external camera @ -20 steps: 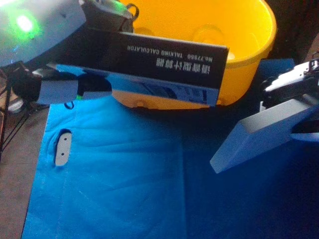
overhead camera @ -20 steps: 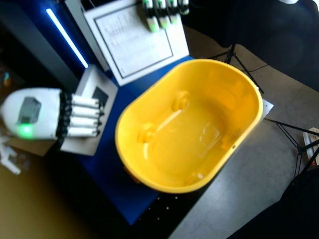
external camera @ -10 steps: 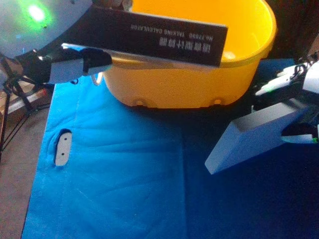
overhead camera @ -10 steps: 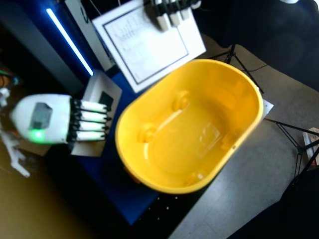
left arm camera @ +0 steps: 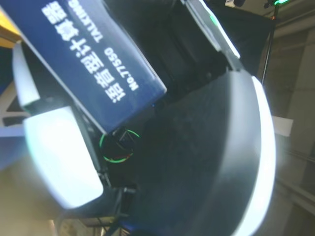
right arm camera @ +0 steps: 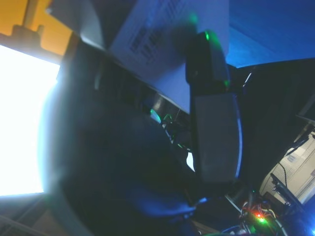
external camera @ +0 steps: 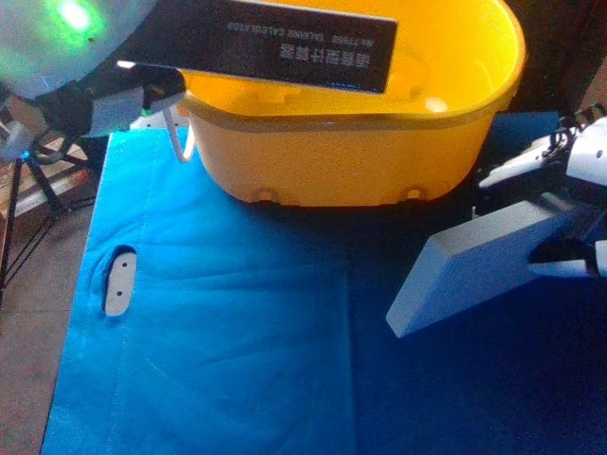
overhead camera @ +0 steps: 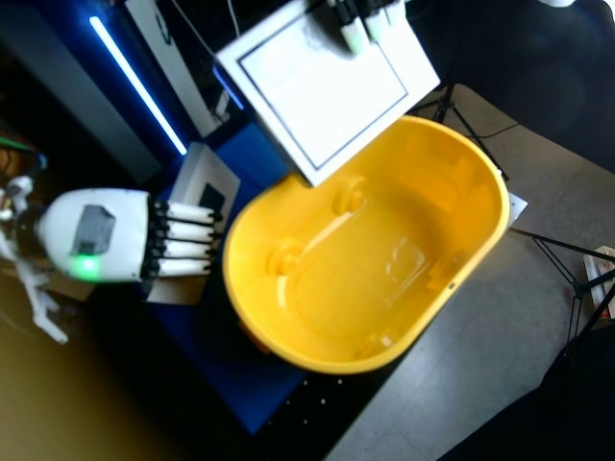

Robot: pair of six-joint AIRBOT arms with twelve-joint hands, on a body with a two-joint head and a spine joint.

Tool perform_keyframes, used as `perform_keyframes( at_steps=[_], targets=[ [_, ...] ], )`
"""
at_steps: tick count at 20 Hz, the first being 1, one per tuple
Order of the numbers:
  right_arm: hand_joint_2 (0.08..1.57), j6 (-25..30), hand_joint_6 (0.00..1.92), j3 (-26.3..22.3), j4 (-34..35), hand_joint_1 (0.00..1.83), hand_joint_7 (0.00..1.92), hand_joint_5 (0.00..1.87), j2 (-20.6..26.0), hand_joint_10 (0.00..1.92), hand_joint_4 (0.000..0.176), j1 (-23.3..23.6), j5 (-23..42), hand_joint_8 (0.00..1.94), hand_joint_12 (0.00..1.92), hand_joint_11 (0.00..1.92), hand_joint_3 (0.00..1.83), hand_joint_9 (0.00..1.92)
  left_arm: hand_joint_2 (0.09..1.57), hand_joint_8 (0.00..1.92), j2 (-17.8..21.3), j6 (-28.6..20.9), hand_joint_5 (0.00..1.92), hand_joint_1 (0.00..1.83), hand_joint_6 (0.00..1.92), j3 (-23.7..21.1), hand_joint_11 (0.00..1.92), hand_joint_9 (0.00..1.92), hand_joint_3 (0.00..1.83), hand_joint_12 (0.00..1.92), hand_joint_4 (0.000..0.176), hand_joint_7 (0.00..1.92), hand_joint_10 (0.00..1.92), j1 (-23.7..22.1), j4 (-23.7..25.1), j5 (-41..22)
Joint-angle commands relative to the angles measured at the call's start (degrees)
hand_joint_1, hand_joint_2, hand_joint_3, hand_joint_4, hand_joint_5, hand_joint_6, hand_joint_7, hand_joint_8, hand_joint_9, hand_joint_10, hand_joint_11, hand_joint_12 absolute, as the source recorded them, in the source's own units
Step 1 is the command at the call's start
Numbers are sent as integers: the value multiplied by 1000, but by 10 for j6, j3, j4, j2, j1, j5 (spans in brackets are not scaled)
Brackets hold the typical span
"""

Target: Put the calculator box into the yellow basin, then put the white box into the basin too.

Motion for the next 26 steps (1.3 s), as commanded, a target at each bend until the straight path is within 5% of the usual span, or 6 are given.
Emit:
perform_keyframes(
  at_steps=[1,10,12,14,21,26],
  targets=[
    [1217,2,1462,4,21,1477,721,678,0,1309,0,8,58,1194,1774,518,1,777,1111,1097,1,22,930,1276,829,-1,1058,1148,0,1549,0,1073,1152,-5,-1,-78],
    [1227,2,1449,22,20,1476,694,620,-41,1354,0,14,55,1219,1823,572,0,765,1119,1095,-5,198,896,1273,893,-11,1059,1149,0,1547,0,1071,1150,-9,-76,-85],
    [1221,2,1440,23,20,1478,706,627,-42,1317,0,14,55,1217,1801,580,0,783,1122,1097,-38,242,872,1271,912,10,1063,1152,3,1546,0,1067,1151,-28,-92,-50],
    [1226,2,1391,4,21,1476,701,655,-14,1410,0,13,66,1211,1820,566,1,736,1119,1095,-94,245,896,1273,893,35,1059,1149,0,1547,0,1071,1150,-106,-70,25],
    [1205,2,1394,11,22,1480,706,666,-13,1231,0,11,67,1192,1776,603,0,843,1118,1093,-116,243,897,1273,892,54,1060,1149,0,1546,0,1072,1150,-125,-85,55],
    [1219,2,1345,13,22,1477,709,671,-15,1400,0,11,67,1184,1824,577,1,761,1134,1136,-160,246,848,1267,953,98,1060,1150,2,1544,0,1047,1148,-144,-122,101]
  ],
)
